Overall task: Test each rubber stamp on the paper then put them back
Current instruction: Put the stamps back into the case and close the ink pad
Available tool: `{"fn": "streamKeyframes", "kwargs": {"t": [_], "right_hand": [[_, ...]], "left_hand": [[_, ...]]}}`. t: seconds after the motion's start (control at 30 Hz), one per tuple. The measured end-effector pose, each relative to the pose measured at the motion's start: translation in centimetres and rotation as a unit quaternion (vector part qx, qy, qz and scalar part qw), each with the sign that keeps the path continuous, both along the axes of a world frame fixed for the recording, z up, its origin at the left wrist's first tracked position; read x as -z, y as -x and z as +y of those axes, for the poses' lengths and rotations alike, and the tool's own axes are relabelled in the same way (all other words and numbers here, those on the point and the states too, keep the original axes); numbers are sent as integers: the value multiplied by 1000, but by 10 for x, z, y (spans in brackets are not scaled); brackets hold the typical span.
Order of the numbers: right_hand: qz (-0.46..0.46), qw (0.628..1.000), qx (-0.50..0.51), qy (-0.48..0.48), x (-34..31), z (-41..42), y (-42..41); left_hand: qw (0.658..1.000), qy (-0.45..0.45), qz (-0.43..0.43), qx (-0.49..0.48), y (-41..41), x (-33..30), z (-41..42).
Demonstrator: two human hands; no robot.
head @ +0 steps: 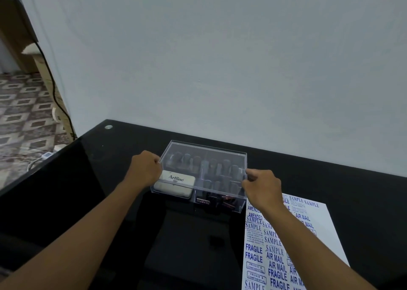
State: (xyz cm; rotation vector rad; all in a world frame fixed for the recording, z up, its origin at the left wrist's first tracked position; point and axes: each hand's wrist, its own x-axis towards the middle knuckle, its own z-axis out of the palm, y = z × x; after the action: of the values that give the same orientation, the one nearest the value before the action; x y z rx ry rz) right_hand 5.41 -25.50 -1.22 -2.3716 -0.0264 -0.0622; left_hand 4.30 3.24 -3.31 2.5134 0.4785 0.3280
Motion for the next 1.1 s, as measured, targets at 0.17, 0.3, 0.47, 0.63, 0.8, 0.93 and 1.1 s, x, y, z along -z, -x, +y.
{"fn": "streamKeyframes", "kwargs": {"t": [0.17, 0.3, 0.47, 0.63, 0.8, 0.93, 1.1], "right_hand": [[5, 999, -8, -31, -3, 1, 7], [-8, 999, -17, -30, -5, 2, 12], [1, 999, -14, -44, -3, 0, 15], [1, 998, -15, -54, -2, -1, 19], [5, 999, -1, -49, 2, -3, 25], [11, 998, -9, -58, 2, -6, 29], [14, 997, -6, -81, 1, -17, 35]], "left_hand": [[1000, 1, -15, 14, 3, 2, 0], [1000, 11, -17, 13, 5, 6, -1], [999, 34, 8, 11, 7, 9, 0], [998, 55, 12, -2, 11, 8, -3], [999, 51, 5, -6, 19, 8, -8], [999, 42, 8, 1, 25, 8, -11], [998, 45, -37, -18, 33, 6, -18]]}}
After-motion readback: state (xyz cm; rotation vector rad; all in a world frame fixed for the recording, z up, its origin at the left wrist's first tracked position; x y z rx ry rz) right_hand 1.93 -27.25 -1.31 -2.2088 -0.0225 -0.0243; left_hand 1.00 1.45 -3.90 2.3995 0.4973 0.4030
